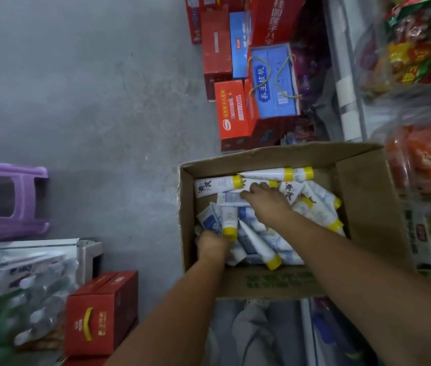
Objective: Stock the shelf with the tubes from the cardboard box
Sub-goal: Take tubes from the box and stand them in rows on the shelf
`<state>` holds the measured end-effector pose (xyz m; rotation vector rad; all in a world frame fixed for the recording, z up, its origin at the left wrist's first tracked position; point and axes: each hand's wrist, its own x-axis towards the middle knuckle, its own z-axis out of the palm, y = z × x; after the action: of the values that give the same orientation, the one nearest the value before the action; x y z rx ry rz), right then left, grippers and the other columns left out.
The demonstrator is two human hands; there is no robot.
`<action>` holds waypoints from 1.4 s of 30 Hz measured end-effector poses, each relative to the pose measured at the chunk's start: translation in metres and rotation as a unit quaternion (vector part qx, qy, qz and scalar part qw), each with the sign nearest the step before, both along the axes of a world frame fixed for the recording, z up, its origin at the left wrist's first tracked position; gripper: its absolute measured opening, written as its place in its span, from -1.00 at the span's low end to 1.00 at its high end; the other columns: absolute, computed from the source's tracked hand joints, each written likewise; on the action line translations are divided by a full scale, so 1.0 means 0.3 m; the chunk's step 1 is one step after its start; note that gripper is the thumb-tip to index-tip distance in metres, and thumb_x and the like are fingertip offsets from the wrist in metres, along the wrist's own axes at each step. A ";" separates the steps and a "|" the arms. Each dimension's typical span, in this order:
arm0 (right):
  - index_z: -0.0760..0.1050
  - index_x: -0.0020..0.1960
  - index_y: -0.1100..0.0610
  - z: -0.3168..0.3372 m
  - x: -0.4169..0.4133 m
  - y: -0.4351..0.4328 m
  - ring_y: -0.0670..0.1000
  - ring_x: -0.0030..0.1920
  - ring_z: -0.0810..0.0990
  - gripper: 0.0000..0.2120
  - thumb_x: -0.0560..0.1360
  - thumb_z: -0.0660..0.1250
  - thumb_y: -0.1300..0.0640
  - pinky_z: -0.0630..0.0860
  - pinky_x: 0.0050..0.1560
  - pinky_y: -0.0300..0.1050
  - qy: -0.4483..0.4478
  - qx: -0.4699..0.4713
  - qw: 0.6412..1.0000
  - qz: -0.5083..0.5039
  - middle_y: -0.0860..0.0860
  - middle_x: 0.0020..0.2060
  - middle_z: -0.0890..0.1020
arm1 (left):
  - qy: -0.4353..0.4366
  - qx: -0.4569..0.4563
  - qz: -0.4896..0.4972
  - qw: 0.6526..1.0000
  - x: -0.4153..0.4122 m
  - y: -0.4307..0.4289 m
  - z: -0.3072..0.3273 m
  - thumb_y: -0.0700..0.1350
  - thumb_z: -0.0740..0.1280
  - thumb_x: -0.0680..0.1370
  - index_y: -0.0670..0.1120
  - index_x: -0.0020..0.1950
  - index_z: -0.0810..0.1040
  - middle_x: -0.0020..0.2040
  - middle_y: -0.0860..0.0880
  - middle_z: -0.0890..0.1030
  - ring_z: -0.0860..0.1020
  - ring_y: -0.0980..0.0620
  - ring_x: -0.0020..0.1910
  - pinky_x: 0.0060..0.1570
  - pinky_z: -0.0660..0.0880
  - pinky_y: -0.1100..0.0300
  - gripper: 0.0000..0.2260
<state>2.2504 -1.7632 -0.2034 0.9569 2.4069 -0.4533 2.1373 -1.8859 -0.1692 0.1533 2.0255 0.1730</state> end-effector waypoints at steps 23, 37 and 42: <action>0.34 0.39 0.08 0.002 -0.013 -0.034 0.23 0.21 0.47 -0.51 0.49 0.20 0.32 0.44 0.15 0.09 0.011 0.053 0.995 -0.083 0.14 0.19 0.50 | -0.140 0.005 0.250 0.958 -0.021 -0.051 -0.127 -0.29 0.48 0.47 -0.15 0.19 0.51 0.09 -0.21 0.63 0.63 -0.23 0.01 -0.14 0.61 -0.13 -0.67; 0.31 0.32 -0.13 0.344 0.235 -0.005 0.09 0.09 0.52 -0.51 0.49 0.26 0.27 0.52 -0.12 0.05 0.195 -0.063 0.914 -0.349 -0.04 0.14 0.51 | -0.085 0.175 -0.002 0.981 -0.088 0.010 0.142 -0.24 0.61 0.30 -0.10 0.00 0.56 -0.08 -0.09 0.67 0.66 -0.09 -0.07 0.05 0.62 -0.06 -0.64; 0.38 0.23 -0.15 0.553 0.278 -0.031 -0.08 0.05 0.57 -0.58 0.54 0.29 0.31 0.48 -0.02 -0.22 0.330 -0.116 0.814 -0.464 -0.16 0.03 0.57 | -0.088 0.295 -0.092 0.947 -0.115 0.034 0.301 -0.26 0.59 0.33 0.04 0.06 0.52 0.00 -0.09 0.67 0.68 -0.07 -0.04 0.05 0.62 -0.11 -0.58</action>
<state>2.3339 -1.7724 -0.0376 2.0918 2.1210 -1.6105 2.1028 -1.8756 -0.0789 0.6765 1.7170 0.6489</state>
